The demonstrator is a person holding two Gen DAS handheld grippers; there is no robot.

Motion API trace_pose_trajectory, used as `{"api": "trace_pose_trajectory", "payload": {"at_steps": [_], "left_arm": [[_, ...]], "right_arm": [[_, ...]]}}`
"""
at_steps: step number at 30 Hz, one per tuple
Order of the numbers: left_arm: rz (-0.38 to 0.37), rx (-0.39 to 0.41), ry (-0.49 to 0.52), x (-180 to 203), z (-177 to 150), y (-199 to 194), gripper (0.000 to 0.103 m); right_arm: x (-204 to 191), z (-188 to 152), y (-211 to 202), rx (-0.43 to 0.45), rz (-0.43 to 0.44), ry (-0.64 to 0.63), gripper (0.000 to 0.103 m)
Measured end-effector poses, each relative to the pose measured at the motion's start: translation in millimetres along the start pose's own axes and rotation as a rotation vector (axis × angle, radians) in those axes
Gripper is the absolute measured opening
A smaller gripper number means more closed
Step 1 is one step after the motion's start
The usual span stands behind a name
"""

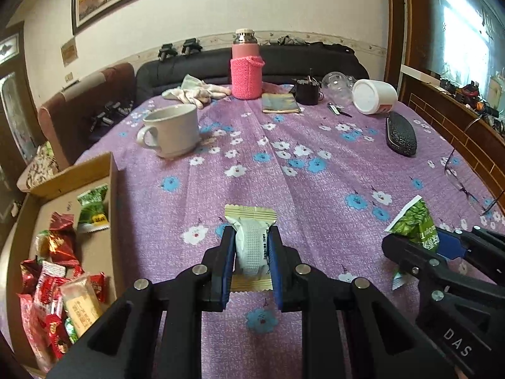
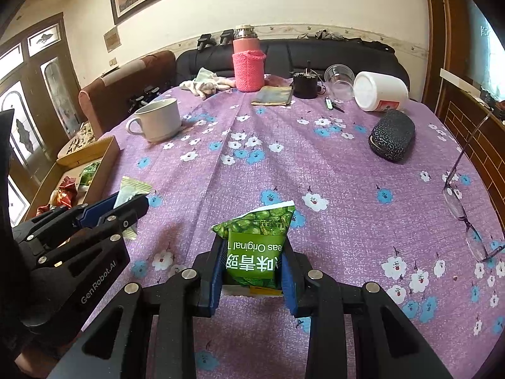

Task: Organize snacks
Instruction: 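Carry cream candy with left gripper while right carries green bag over the box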

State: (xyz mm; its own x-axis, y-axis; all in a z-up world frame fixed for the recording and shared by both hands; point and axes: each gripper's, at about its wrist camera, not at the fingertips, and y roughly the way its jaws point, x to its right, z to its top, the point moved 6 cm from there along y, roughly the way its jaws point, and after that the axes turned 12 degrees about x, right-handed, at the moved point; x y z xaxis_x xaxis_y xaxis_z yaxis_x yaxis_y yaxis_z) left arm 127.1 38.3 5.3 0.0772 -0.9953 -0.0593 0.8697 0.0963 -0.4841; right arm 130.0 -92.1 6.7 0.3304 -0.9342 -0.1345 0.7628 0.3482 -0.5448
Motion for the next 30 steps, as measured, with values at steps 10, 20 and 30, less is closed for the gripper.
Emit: {"api": "trace_pose_trajectory", "payload": {"at_steps": [10, 20, 30], "left_arm": [[0.05, 0.069, 0.033, 0, 7, -9, 0.019], [0.119, 0.158, 0.057, -4, 15, -22, 0.02], [0.178, 0.203, 0.068, -9, 21, -46, 0.02]], "right_arm": [[-1, 3, -4, 0.021, -0.004, -0.005, 0.033], [0, 10, -11, 0.058, -0.005, 0.002, 0.033], [2, 14, -18, 0.083, 0.001, 0.015, 0.033]]}}
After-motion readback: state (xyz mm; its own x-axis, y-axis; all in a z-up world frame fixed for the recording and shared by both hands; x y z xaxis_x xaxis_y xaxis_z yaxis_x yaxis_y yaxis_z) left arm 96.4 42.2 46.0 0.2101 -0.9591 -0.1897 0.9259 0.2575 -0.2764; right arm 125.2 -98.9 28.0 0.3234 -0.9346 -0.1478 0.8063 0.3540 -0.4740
